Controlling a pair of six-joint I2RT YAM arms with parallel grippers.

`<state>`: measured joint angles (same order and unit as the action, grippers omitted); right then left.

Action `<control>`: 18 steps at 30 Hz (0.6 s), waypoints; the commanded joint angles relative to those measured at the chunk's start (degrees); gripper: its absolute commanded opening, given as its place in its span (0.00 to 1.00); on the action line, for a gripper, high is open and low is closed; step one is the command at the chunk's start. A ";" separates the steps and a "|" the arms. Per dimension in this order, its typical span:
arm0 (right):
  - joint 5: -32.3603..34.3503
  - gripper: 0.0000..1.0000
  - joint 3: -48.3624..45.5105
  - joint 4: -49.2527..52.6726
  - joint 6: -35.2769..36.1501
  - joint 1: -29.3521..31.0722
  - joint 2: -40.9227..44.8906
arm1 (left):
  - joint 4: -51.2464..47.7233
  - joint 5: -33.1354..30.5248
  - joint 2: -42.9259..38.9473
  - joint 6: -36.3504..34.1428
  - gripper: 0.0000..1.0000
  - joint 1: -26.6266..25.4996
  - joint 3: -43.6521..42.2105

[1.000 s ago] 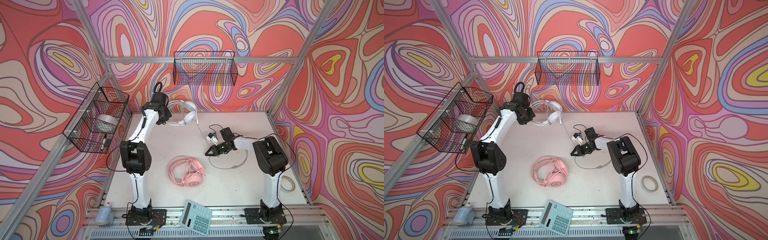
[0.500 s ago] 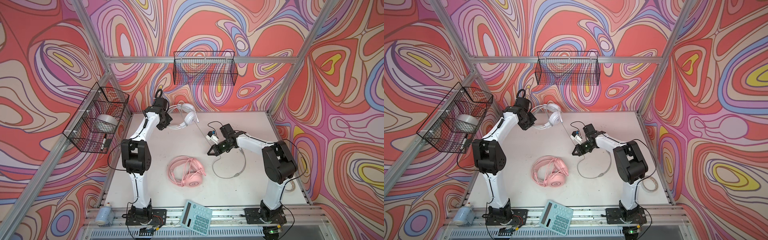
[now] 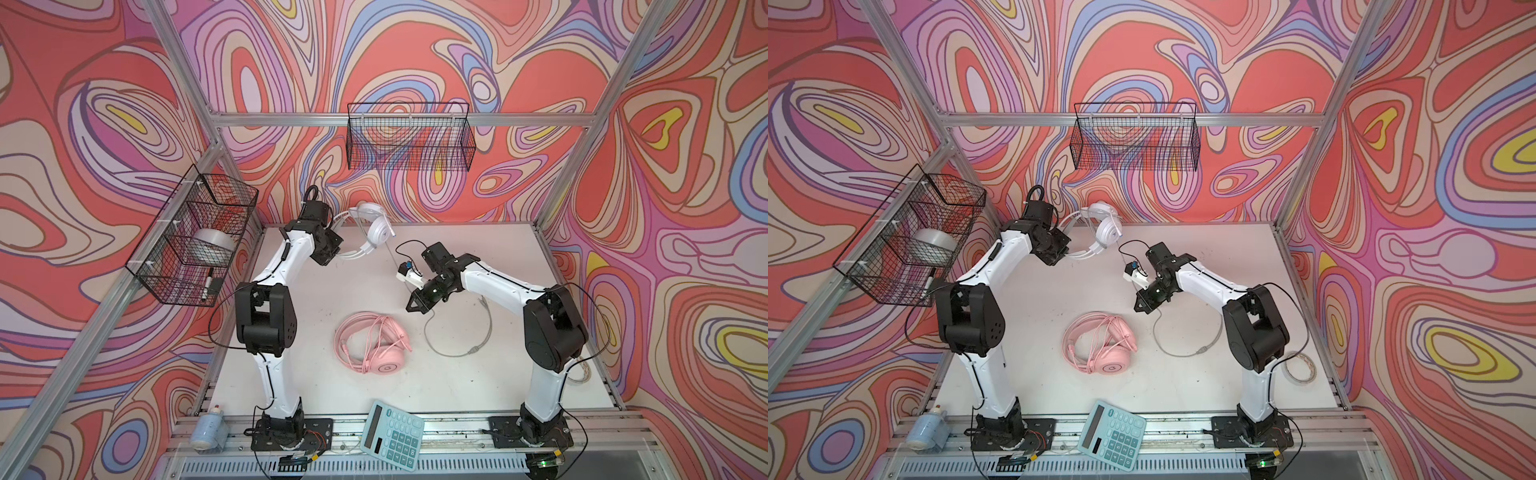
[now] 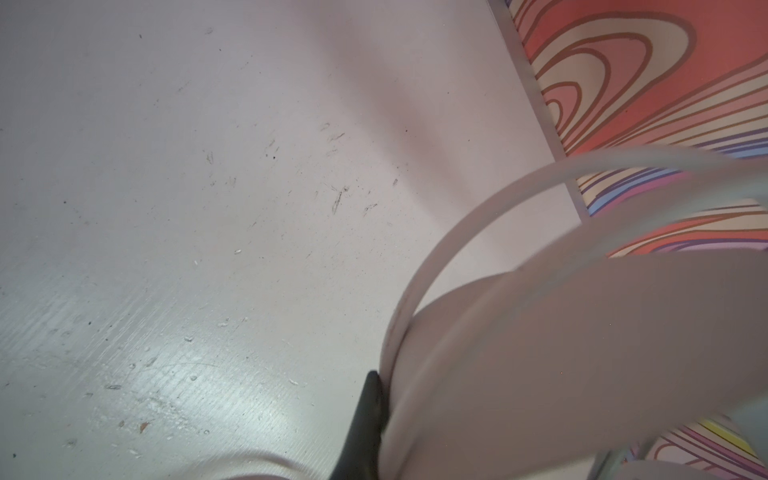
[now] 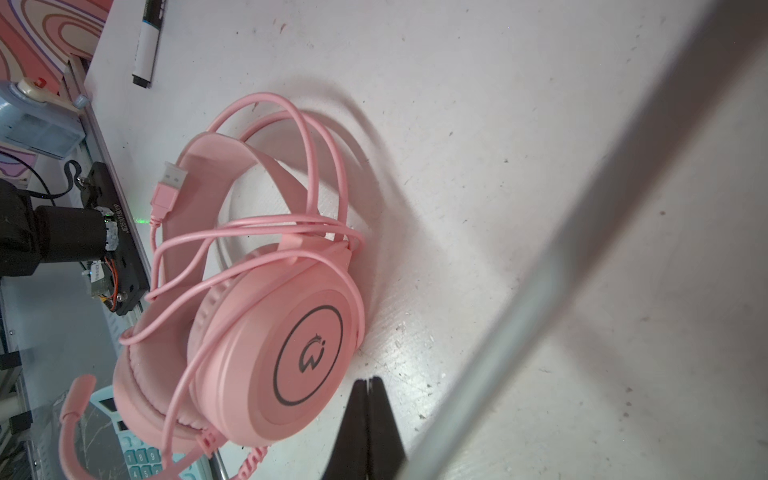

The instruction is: Wrap the headphones

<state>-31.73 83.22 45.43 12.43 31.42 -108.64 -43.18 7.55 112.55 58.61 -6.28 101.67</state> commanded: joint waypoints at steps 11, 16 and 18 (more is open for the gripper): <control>4.70 0.00 8.98 14.32 7.28 2.92 -2.94 | 10.85 3.93 -2.77 7.14 0.00 0.57 -3.71; 2.11 0.00 10.39 14.42 9.37 4.63 -1.17 | 7.76 0.38 -2.30 5.66 0.00 0.66 -2.79; 0.97 0.00 12.02 16.01 10.90 5.40 -0.96 | 7.36 -0.47 -1.92 5.26 0.00 0.61 -2.73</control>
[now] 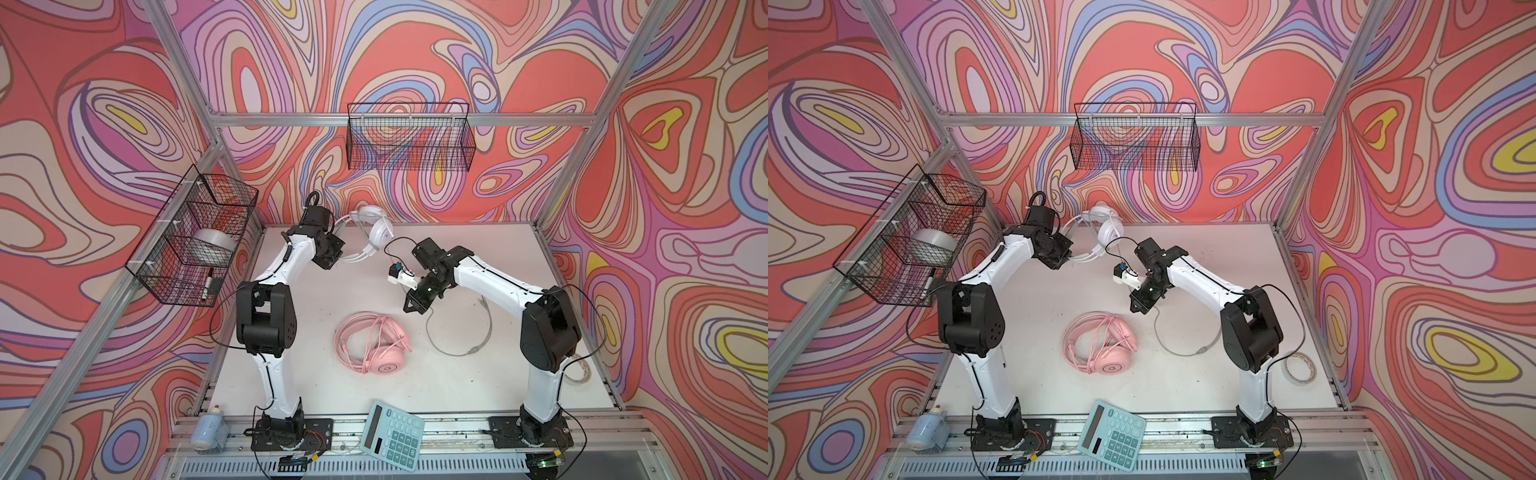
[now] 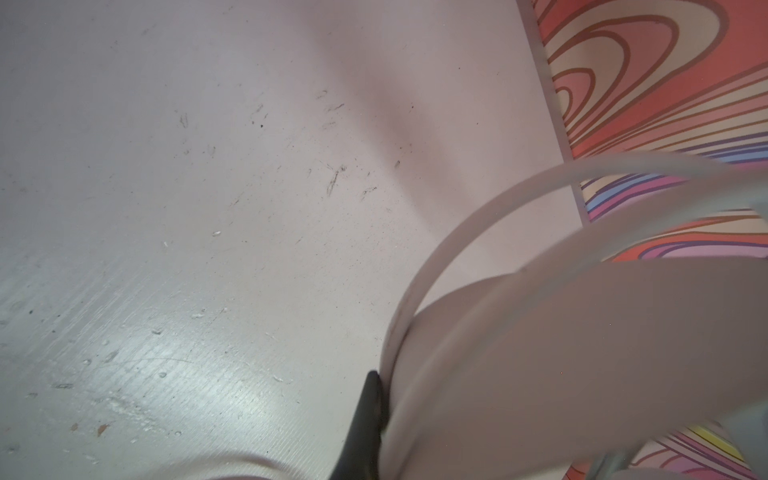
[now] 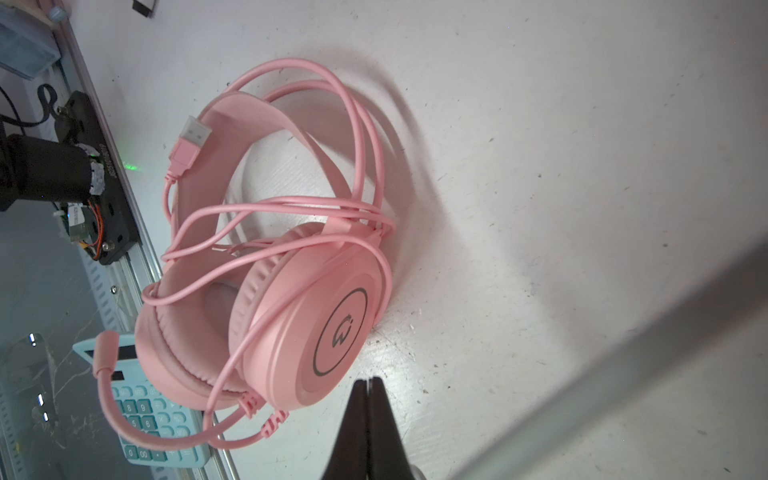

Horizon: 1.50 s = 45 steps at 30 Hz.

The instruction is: Wrap the headphones

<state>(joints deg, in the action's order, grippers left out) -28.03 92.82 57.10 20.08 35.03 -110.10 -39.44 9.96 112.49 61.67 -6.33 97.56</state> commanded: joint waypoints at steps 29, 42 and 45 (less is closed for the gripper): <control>7.03 0.00 35.47 18.86 14.24 4.79 -9.16 | -18.54 -23.67 8.92 -21.81 0.00 -7.64 21.00; 9.55 0.00 36.90 18.51 14.20 4.83 -9.18 | -18.06 -18.76 8.98 -22.35 0.00 -7.13 19.96; 8.81 0.00 33.10 17.66 14.08 4.79 -7.29 | -17.31 -16.52 8.64 -20.75 0.00 -6.69 19.86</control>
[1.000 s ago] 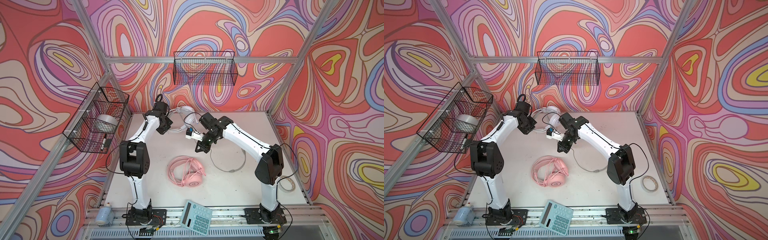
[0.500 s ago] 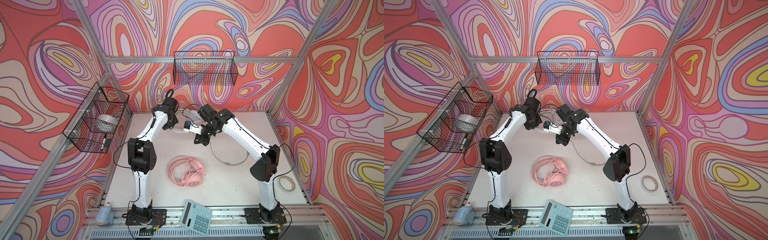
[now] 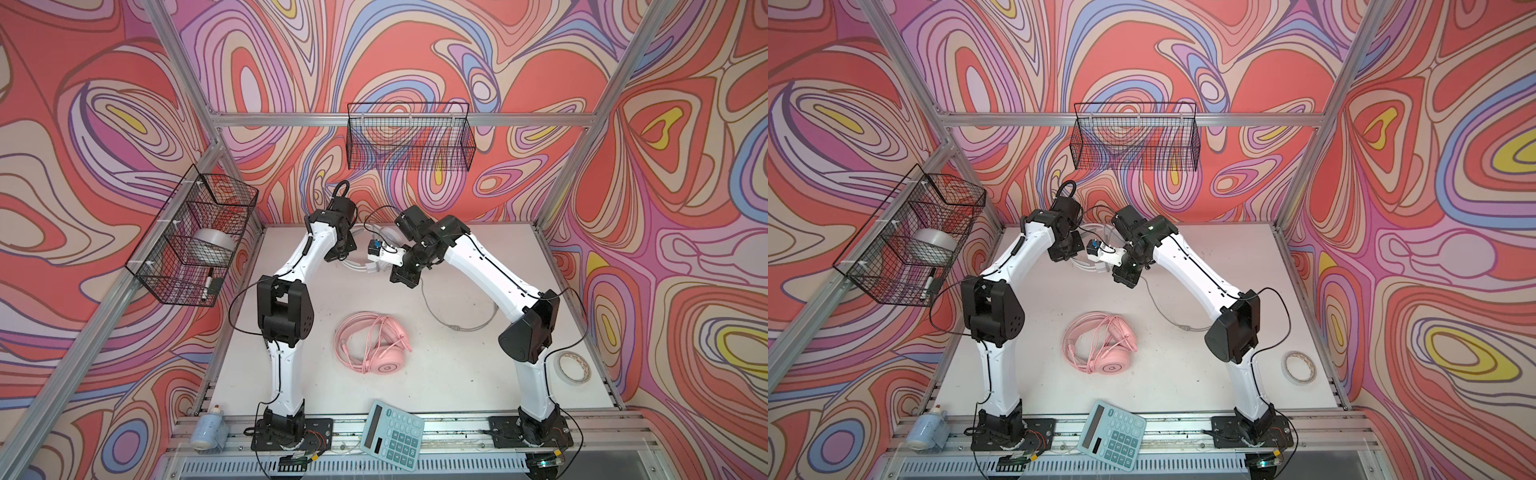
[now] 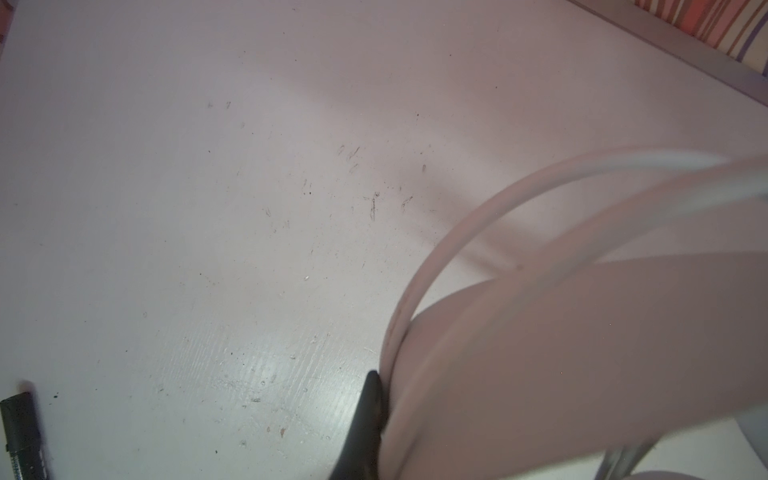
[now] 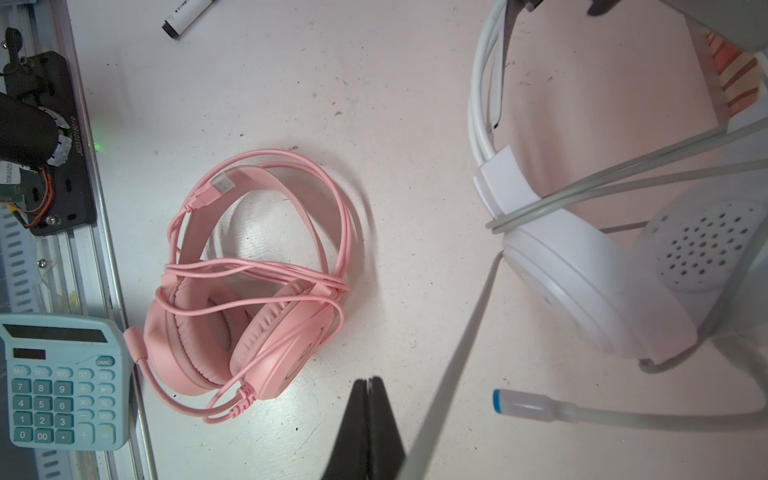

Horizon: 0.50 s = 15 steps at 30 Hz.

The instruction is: Wrap the headphones

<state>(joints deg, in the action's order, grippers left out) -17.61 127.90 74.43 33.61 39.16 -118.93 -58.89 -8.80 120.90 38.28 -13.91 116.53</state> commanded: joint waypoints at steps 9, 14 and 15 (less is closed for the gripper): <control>-5.29 0.00 -19.07 -6.15 -3.73 0.67 8.62 | 5.34 8.23 -1.89 6.36 0.00 1.87 0.19; -5.62 0.00 -26.32 -9.41 -6.08 0.72 10.58 | 5.97 9.58 -3.13 6.67 0.00 1.95 -0.29; -5.52 0.00 -28.02 -10.47 -6.82 0.66 11.44 | 6.30 9.75 -3.66 7.00 0.00 2.11 -0.95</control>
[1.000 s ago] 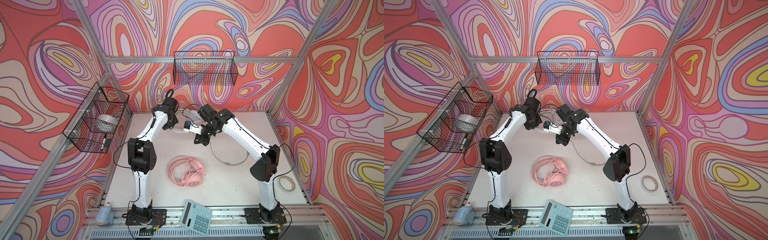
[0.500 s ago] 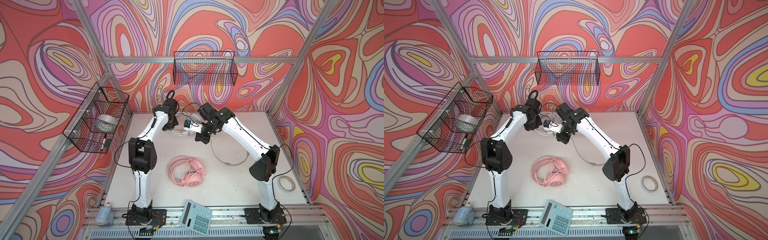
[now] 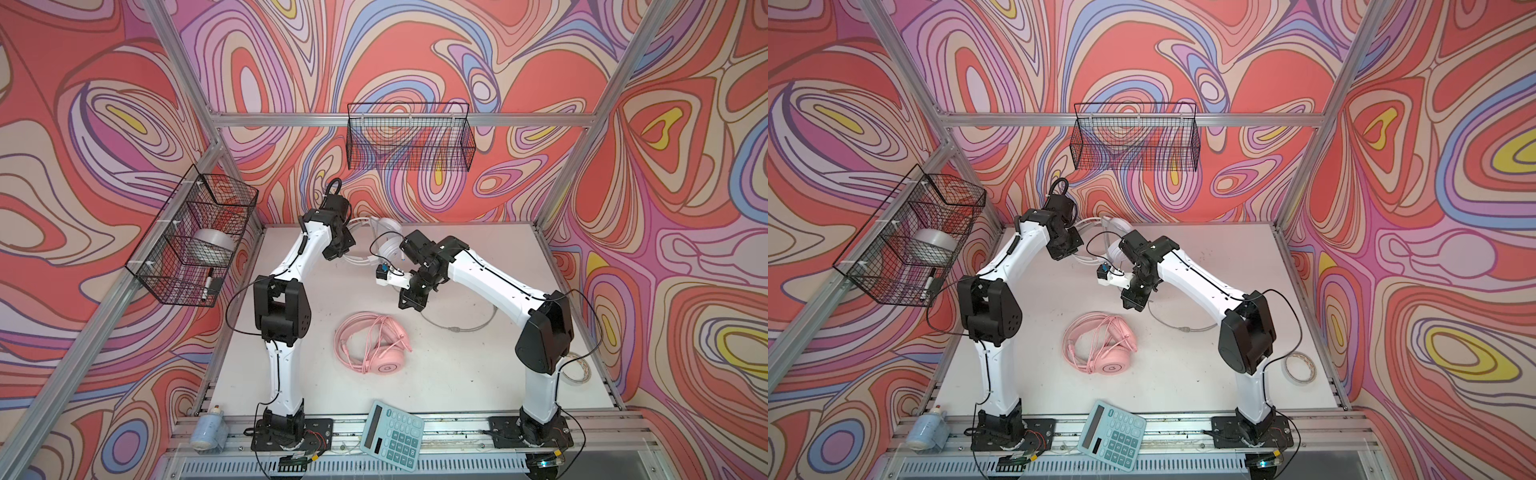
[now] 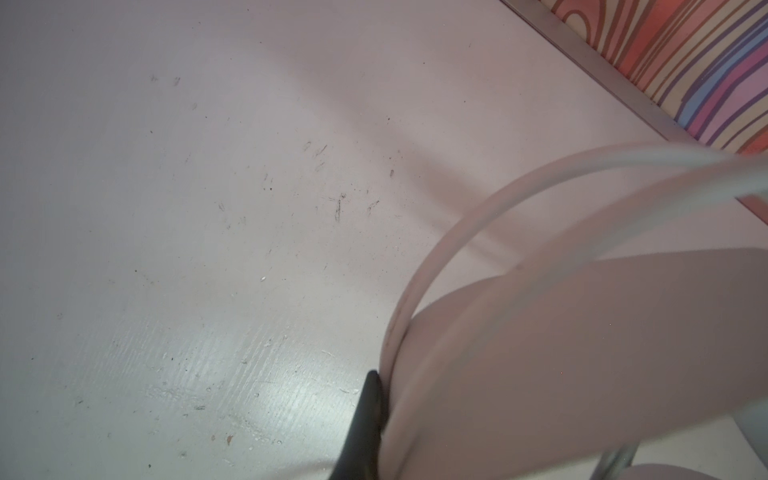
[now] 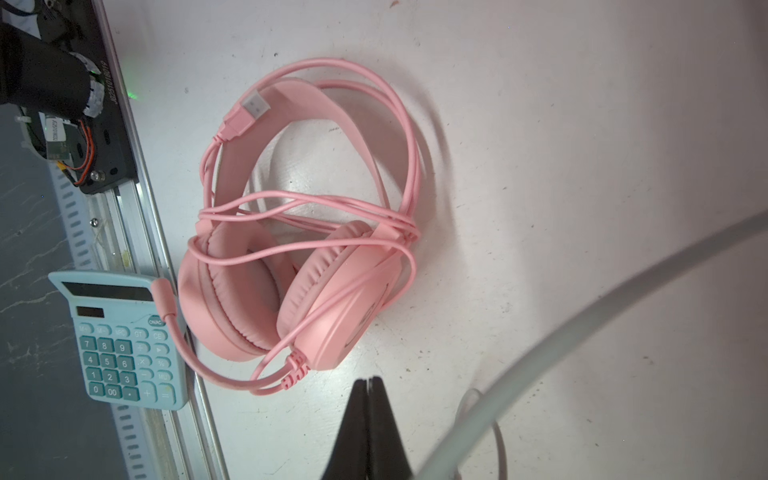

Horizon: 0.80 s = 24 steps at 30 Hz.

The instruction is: Wrap the headphones

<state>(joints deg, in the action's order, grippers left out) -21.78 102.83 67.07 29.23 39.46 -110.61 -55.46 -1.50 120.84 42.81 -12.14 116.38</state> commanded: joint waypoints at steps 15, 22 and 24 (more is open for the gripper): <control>-13.92 0.00 -7.72 -6.66 -8.06 0.95 0.12 | 8.87 8.20 -7.98 7.68 0.00 1.77 -6.08; -16.50 0.00 -6.21 -5.74 -7.53 1.89 -1.63 | 8.96 8.23 -7.17 8.34 0.00 1.77 -6.12; -17.23 0.00 -5.48 -5.38 -7.14 2.10 -1.42 | 9.06 8.17 -6.80 8.30 0.00 1.77 -6.16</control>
<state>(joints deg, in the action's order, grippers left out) -35.66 95.18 60.38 21.50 40.56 -112.01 -49.89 5.93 116.25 48.31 -10.52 109.45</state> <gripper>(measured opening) 0.041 0.084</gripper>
